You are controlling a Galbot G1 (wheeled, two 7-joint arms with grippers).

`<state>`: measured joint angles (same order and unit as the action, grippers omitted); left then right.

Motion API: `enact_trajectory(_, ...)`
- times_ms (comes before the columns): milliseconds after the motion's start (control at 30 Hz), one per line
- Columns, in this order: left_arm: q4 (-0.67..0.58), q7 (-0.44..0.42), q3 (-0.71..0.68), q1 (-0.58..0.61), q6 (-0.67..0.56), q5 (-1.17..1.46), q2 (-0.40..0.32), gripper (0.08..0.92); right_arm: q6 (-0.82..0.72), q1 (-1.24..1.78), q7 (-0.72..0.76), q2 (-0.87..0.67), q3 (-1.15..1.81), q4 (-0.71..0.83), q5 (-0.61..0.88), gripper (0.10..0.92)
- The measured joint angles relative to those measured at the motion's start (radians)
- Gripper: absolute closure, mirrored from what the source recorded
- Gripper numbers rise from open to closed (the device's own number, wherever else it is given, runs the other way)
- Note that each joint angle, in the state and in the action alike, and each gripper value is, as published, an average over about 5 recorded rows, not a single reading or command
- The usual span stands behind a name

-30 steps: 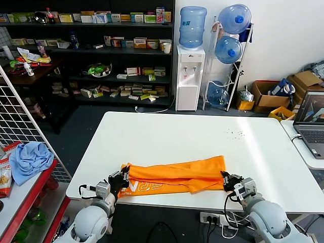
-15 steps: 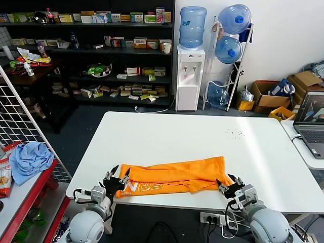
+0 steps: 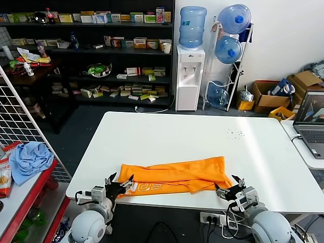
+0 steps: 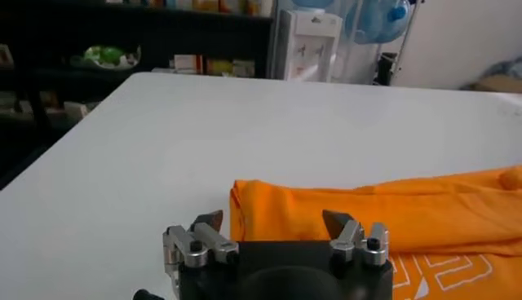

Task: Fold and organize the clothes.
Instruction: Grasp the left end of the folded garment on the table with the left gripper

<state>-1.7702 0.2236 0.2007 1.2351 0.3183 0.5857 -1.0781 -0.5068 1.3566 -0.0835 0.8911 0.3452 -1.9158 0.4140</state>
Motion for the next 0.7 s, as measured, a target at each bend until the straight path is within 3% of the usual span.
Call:
enact_trajectory(133,0.018,0.0,-0.002,-0.009,0.016,0.026,-0.003,0.237,-0.002,0.004,0.0,0.0,0.0,-0.006,0.002,0.203)
enact_trajectory(700,0.021,0.008,0.006,-0.017,0.042,0.082,0.014,0.728,-0.007,0.007,0.0,-0.003,0.003,-0.021,0.011,0.203)
